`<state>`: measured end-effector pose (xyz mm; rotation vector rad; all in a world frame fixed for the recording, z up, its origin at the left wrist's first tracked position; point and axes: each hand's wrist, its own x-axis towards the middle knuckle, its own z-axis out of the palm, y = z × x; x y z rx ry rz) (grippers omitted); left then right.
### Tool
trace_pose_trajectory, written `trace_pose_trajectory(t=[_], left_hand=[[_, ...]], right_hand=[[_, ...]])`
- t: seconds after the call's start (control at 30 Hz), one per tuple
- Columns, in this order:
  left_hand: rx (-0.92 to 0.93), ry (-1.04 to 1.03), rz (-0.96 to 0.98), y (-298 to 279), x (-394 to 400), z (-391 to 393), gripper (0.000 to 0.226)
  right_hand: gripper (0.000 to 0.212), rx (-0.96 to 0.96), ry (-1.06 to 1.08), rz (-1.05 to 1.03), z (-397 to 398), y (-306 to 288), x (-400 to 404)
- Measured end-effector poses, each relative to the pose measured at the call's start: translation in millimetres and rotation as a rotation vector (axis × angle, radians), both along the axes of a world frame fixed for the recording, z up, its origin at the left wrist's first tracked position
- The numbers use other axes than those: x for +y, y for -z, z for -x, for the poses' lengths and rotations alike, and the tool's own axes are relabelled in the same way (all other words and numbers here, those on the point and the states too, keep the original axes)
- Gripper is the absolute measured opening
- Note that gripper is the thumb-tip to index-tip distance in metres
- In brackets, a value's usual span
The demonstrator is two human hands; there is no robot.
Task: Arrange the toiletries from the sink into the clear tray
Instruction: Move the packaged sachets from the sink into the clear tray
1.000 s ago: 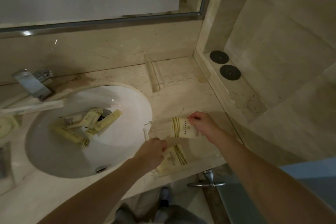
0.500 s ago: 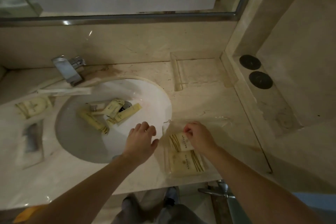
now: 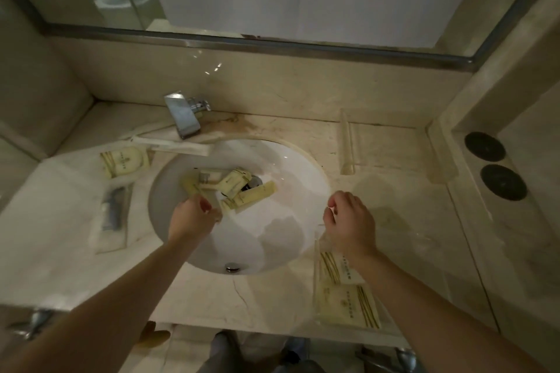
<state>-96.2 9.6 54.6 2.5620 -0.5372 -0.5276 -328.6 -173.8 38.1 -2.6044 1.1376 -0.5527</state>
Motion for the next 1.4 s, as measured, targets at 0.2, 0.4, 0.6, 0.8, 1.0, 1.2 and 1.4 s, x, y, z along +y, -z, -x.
trace_pose_trajectory(t=[0.2, 0.4, 0.6, 0.8, 1.0, 1.2, 1.4], left_hand=[[0.169, -0.249, 0.038, -3, 23, -44, 0.016], [0.463, -0.455, 0.145, 29, 6, -73, 0.019], [0.579, -0.590, 0.166, 81, -30, -90, 0.012], [0.541, -0.683, 0.105, 128, -43, -102, 0.040], [0.477, -0.687, 0.107, 139, -44, -110, 0.022], [0.615, -0.644, 0.260, 117, -31, -108, 0.014], [0.635, -0.440, 0.384, 63, -21, -86, 0.020]], right_hand=[[0.004, -0.055, 0.143, -0.620, -85, -2, 16], [0.005, -0.092, 0.366, -1.334, -158, 34, 30], [0.017, -0.068, 0.590, -1.527, -205, 94, 31], [0.018, -0.162, 0.715, -1.577, -238, 134, 20], [0.007, -0.200, 0.791, -1.619, -250, 154, 24], [0.007, -0.383, 0.738, -1.579, -242, 138, 30], [0.013, -0.438, 0.652, -1.366, -204, 91, 31]])
